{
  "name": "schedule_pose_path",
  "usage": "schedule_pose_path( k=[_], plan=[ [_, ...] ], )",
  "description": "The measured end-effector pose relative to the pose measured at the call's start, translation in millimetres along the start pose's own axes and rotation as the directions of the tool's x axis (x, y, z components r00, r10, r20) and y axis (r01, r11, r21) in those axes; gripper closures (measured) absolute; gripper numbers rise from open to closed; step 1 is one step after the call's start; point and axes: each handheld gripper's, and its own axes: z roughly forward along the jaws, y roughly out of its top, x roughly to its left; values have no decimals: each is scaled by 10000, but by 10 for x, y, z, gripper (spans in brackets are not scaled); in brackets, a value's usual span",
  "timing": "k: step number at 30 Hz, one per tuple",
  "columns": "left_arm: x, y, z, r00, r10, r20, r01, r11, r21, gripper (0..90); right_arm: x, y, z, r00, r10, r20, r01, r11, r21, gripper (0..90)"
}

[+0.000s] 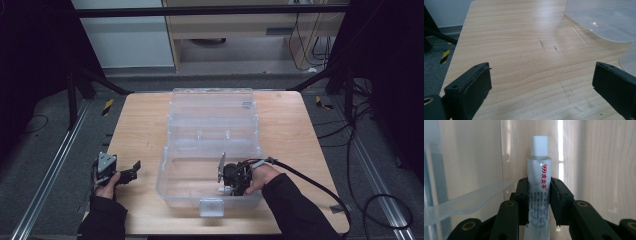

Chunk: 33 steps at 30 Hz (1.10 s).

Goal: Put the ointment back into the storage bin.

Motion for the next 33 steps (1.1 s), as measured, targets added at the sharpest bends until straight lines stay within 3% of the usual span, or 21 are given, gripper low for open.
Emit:
schedule_pose_path(
  k=[11,17,23,25,26,29,30,31,33],
  plan=[
    [0,0,0,10000,6,2,-6,10000,8,16,-1,6,18,9999,135,-75,-133,9994,332,684],
    [0,0,-1,10000,6,8,-6,10000,3,16,-6,-23,-44,9993,362,54,-362,9993,-98,679],
    [0,0,-1,10000,12,4,-12,10000,7,16,-35,-86,-247,9955,735,600,-676,9932,-948,642],
    [-1,0,0,10000,11,2,-11,10000,9,16,-41,-111,-334,9925,963,759,-849,9863,-1416,632],
    [-1,0,0,10000,13,1,-13,10000,7,16,-40,-146,-427,9874,1247,974,-1036,9747,-1981,611],
    [-1,1,0,10000,10,4,-10,10000,9,16,-30,-190,-534,9779,1752,1137,-1401,9540,-2649,582],
    [-1,1,0,10000,10,4,-10,10000,9,16,-30,-190,-534,9779,1752,1137,-1401,9540,-2649,582],
    [0,1,0,10000,6,3,-6,10000,10,16,-28,-210,-566,9760,1773,1265,-1345,9474,-2906,556],
    [0,0,0,10000,2,4,-2,10000,4,16,-11,-255,-641,9658,2109,1506,-1477,9255,-3488,533]
  ],
)
